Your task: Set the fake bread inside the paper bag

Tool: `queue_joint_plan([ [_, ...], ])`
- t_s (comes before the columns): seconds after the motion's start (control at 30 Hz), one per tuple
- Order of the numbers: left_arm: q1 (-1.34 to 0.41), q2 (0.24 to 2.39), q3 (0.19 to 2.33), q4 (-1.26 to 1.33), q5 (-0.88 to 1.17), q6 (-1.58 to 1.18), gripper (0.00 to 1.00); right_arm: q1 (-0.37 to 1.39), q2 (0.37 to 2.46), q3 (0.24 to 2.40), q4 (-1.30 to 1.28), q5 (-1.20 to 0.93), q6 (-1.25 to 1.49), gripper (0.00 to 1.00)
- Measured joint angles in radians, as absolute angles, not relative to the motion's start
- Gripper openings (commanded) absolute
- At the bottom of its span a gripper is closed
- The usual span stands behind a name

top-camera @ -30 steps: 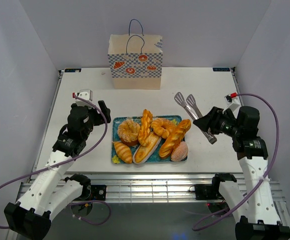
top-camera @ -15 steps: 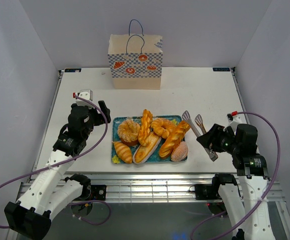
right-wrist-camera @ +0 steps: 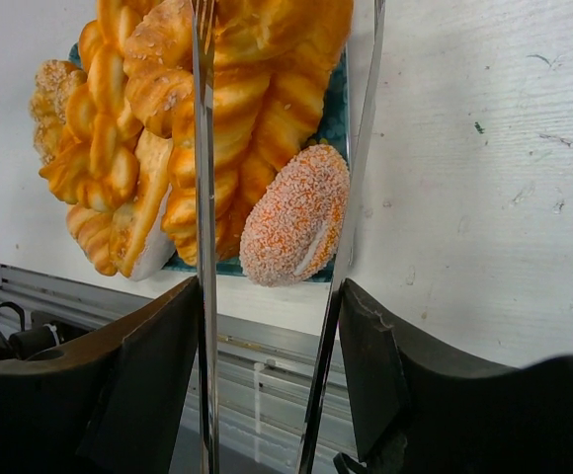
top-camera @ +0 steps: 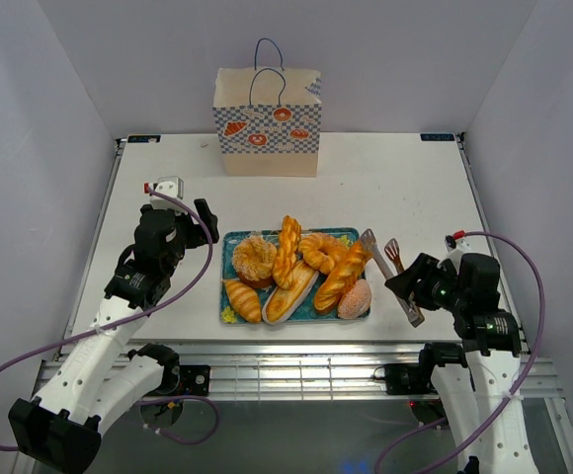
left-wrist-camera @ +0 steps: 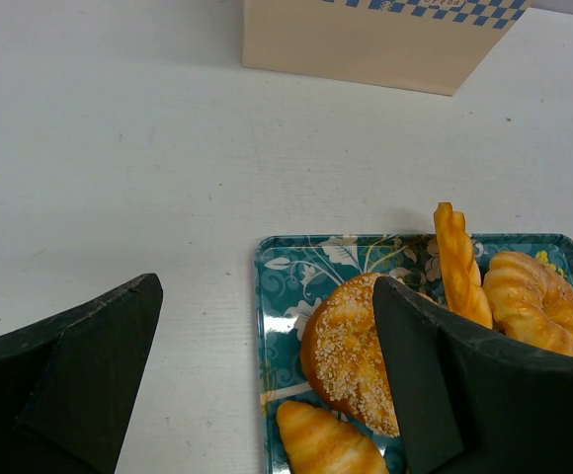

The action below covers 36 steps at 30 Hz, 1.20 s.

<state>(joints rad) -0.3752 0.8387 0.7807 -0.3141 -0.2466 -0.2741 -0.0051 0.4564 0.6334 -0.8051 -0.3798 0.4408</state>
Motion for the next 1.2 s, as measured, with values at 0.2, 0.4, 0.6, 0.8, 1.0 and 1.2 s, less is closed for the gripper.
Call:
queue_joint_plan([
  [0.2,-0.375,0.839,0.781,-0.314,-0.246,-0.274,0.98,-0.005,0.43,0.574,-0.76,-0.41,0.49,0.62],
  [0.4,-0.375,0.839,0.781,-0.314,-0.246,-0.274,0.98,-0.005,0.396,0.547,-0.721,-0.428,0.543,0.63],
  [0.6,-0.375,0.839,0.781,-0.314,-0.245,-0.274,0.98,-0.005,0.41,0.528,-0.686,-0.441,0.564,0.63],
  [0.8,-0.375,0.839,0.781,-0.314,-0.243,-0.274,0.98,-0.005,0.435,0.512,-0.661,-0.452,0.572,0.59],
  [1.0,-0.375,0.838,0.781,-0.314,-0.239,-0.274,0.98,-0.005,0.448,0.511,-0.66,-0.461,0.557,0.4],
  [1.2,-0.375,0.838,0.781,-0.314,-0.236,-0.274,0.98,-0.005,0.437,0.519,-0.692,-0.467,0.542,0.22],
])
